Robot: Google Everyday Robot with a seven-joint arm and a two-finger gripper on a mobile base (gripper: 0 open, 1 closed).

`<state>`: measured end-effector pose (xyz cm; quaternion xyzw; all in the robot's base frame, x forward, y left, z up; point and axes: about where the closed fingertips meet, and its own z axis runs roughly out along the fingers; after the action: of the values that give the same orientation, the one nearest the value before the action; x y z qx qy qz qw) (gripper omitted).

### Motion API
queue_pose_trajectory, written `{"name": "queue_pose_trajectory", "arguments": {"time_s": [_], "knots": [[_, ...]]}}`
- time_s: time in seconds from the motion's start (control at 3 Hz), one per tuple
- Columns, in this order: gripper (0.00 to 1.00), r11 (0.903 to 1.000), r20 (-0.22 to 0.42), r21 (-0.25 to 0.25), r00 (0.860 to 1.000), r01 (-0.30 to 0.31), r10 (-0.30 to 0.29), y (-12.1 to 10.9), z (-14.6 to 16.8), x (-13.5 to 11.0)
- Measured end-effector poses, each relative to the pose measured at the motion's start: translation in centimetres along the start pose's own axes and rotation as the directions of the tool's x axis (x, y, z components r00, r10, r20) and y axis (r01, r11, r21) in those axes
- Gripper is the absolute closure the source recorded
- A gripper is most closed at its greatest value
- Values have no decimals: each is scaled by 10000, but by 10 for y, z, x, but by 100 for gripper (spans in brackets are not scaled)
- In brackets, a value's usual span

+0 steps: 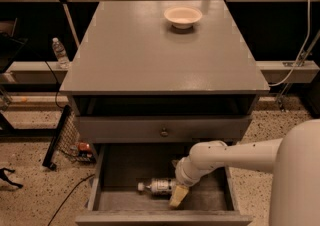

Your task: Pick blue plastic bottle from middle drawer and place on counter

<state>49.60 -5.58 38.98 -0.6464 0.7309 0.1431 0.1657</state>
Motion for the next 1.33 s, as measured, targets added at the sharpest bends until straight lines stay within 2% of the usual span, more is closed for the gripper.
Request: {"name": "queue_pose_trajectory", "arguments": {"time_s": [0.33, 1.0, 1.33], "knots": [[18, 9998, 23, -194, 9999, -102, 103, 4, 10, 5], [80, 9985, 220, -518, 9995, -200, 212, 6, 25, 10], [100, 9985, 220, -518, 9995, -200, 212, 6, 24, 10]]}}
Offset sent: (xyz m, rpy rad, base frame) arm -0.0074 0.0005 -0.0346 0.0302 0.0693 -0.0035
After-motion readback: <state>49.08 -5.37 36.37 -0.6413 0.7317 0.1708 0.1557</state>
